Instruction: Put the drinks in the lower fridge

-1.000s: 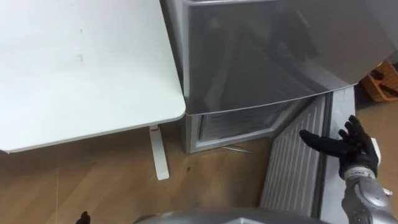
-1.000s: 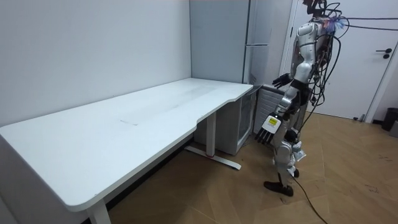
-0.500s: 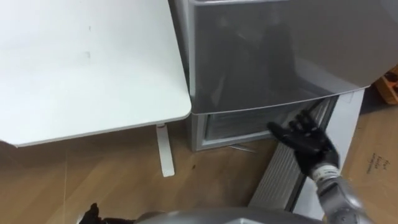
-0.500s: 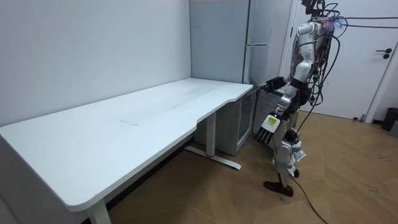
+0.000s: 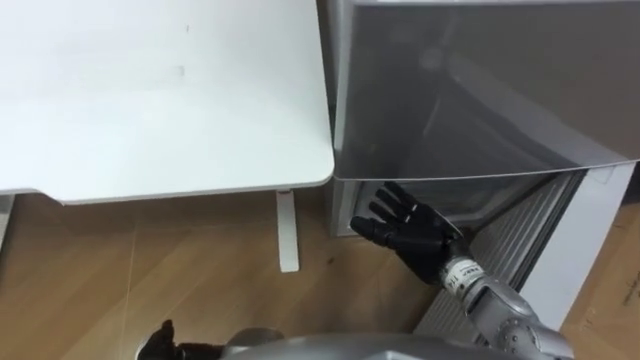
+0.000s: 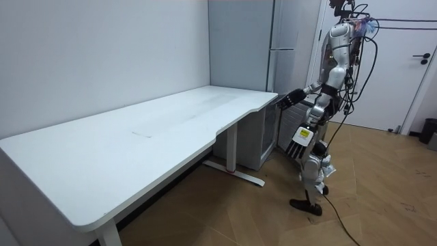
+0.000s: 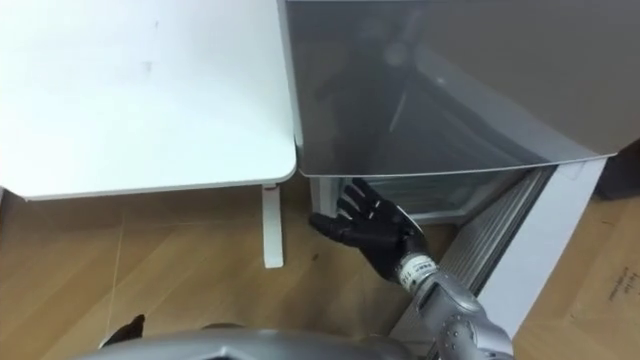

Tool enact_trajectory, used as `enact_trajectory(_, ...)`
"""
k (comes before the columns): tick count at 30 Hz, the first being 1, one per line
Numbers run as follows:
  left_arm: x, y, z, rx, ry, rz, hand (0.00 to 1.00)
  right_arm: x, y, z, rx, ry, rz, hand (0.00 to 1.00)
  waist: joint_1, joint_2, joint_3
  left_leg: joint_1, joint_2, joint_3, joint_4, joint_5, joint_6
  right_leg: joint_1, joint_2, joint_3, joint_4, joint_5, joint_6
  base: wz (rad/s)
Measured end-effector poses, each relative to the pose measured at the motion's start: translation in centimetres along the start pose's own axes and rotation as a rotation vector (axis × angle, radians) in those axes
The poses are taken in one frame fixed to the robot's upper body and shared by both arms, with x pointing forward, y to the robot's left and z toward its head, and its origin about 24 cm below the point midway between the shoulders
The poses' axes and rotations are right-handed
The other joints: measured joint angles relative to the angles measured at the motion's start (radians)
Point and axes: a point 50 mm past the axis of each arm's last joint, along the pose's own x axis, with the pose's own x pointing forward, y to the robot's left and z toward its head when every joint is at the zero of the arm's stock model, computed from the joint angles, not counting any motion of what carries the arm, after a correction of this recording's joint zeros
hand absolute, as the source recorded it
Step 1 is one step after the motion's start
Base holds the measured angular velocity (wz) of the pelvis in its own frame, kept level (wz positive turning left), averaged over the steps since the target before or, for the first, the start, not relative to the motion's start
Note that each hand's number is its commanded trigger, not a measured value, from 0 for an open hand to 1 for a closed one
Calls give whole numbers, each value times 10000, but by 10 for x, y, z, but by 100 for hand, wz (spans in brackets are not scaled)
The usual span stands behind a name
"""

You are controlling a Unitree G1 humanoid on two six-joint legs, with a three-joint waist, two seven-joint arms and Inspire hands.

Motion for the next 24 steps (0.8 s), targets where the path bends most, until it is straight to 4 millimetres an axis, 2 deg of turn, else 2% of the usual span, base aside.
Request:
enact_trajectory(3,0,1,1,158,-33,12,0,0,-1,4,-491,111,-9,0,-69,-6,-1,-13,8,0,95,-18,7,-45,-1,100,15,0,0,-5)
enact_trajectory(7,1,4,3,-131,-81,-66,0,-5,-5,24,-2991,337,-400,0,-16,-1,-11,149,-5,136,77,-32,18,-357,7,598,243,6,-10,-31)
enact_trajectory(9,1,5,-2,-186,84,-31,0,-7,-5,42,-4251,-168,-831,0,-85,16,-21,211,-37,119,65,-55,51,-465,17,881,386,6,-10,-49)
enact_trajectory(11,1,6,-6,-43,271,-24,0,-16,-1,80,-5894,-1380,-1332,0,-406,12,-4,110,-104,128,64,-84,100,-729,4,1178,535,21,8,-35)
enact_trajectory(12,1,7,-7,3,260,-37,0,-20,1,91,-6258,-1806,-1474,0,-498,4,-1,131,-120,173,53,-85,106,-789,6,1321,555,27,17,-38)
enact_trajectory(13,0,9,-11,-103,270,11,0,-28,4,112,-6839,-2712,-1920,0,-612,-13,-9,211,-165,236,-18,-91,127,-935,23,1545,582,32,27,-46)
enact_trajectory(15,-1,15,-12,-442,237,300,0,-51,10,149,-7721,-4896,-2959,0,-881,-41,-59,191,-226,288,-122,-73,184,-1043,32,1727,637,62,62,-37)
enact_trajectory(17,-1,20,-15,-512,283,502,0,-65,9,165,-7981,-6136,-3896,0,-1041,-110,-101,208,-225,356,-132,-86,208,-1049,65,1833,572,134,66,-19)
enact_trajectory(19,-1,22,-14,-499,246,642,0,-74,3,172,-8040,-6717,-4921,0,-1188,-175,-137,209,-219,400,-152,-94,219,-1031,102,1935,527,214,73,-17)
enact_trajectory(24,-1,23,-14,-476,202,729,0,-86,-12,169,-7831,-7172,-6933,0,-1398,-252,-117,268,-235,589,-174,-178,293,-1121,133,2156,518,280,105,-17)
